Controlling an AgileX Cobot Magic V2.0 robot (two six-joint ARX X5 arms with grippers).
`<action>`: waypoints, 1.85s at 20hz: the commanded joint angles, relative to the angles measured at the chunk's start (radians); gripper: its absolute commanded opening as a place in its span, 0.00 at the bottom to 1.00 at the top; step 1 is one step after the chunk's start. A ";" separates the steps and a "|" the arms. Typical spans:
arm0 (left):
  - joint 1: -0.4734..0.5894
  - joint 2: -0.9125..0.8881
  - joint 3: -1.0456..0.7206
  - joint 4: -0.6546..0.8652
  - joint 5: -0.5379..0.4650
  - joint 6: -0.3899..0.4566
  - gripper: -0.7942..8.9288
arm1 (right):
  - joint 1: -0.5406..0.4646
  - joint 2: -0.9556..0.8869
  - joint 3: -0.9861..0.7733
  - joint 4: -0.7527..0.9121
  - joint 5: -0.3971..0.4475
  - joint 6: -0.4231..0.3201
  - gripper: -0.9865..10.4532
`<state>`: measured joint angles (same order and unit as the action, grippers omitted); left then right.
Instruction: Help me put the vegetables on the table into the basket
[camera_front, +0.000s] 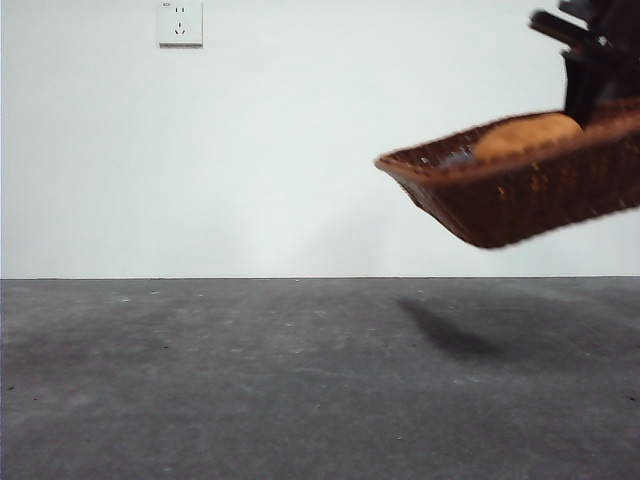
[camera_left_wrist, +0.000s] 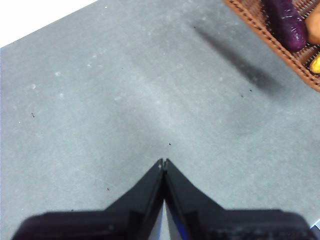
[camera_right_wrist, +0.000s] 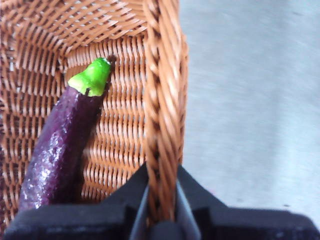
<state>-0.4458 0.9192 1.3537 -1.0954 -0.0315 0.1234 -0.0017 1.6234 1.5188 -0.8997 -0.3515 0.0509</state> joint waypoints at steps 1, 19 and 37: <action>0.003 0.000 -0.004 0.005 0.013 0.008 0.07 | -0.034 -0.005 -0.089 0.069 -0.027 -0.011 0.08; 0.003 0.080 -0.004 0.021 0.013 -0.011 0.07 | -0.056 0.280 -0.251 0.314 -0.034 -0.055 0.08; 0.003 0.096 -0.004 0.039 0.013 -0.011 0.07 | -0.056 0.050 -0.113 0.079 -0.069 -0.109 0.30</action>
<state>-0.4458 1.0153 1.3537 -1.0615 -0.0227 0.1192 -0.0601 1.6634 1.4044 -0.8288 -0.4255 -0.0418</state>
